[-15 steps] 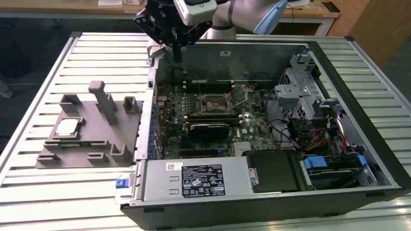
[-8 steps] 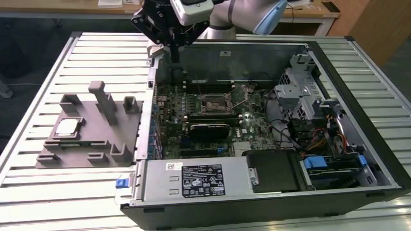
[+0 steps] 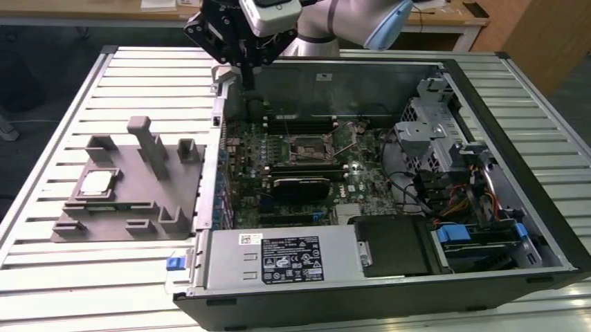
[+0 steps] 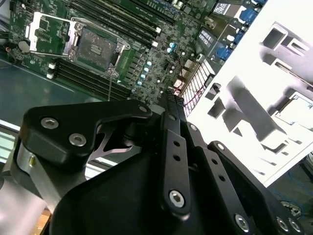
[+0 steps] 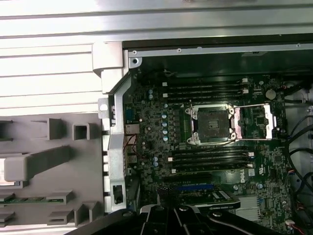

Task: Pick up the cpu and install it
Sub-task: 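Reach for the cpu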

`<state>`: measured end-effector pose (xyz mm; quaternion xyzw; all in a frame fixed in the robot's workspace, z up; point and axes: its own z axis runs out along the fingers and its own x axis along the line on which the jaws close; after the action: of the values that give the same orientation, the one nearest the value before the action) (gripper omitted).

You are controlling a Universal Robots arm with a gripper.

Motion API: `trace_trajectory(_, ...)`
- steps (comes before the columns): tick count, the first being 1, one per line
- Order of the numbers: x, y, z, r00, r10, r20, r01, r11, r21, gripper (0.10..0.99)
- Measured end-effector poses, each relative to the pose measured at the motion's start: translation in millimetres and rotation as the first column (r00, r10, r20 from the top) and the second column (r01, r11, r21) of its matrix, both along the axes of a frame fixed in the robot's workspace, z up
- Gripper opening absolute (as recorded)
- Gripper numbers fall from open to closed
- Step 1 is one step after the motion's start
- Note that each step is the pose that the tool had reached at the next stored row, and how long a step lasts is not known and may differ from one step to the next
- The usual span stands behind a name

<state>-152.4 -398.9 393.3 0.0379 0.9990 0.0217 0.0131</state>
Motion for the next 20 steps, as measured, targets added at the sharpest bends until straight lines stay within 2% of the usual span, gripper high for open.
trace_trajectory(20, -16.2, 0.0, 0.0, 1.0000, 0.000, 0.0000, 0.000, 1.0000, 0.000, 0.106)
